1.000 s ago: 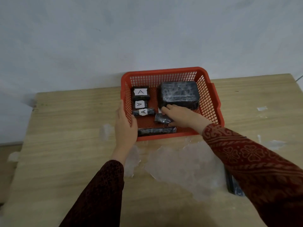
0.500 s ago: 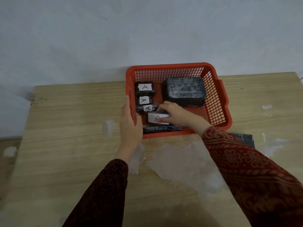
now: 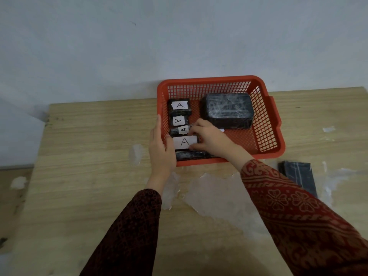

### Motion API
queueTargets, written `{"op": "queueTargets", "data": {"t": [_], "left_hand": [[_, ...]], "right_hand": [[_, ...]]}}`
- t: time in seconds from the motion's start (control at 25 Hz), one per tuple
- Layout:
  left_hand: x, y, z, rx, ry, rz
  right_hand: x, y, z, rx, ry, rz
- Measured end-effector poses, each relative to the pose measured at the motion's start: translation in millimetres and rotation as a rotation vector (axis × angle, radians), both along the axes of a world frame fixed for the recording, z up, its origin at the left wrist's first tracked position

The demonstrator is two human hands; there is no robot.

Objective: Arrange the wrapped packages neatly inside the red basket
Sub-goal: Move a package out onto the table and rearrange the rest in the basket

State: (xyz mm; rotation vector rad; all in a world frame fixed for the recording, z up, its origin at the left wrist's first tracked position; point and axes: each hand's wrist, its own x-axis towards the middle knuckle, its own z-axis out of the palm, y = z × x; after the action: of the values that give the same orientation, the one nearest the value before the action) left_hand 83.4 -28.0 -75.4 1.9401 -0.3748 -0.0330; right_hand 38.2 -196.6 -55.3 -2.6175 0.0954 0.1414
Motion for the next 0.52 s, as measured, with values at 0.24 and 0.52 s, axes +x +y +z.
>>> {"op": "queueTargets", "data": {"t": [0.24, 0.52], "left_hand": [[1.0, 0.6, -4.0, -0.052, 0.054, -0.01], [-0.4, 0.9, -1.0, -0.06, 0.073, -0.024]], "right_hand": [[-26.1, -46.5, -4.1, 0.11, 0.38, 0.017], [-20.4, -52.3, -3.6, 0.195, 0.432, 0.07]]}}
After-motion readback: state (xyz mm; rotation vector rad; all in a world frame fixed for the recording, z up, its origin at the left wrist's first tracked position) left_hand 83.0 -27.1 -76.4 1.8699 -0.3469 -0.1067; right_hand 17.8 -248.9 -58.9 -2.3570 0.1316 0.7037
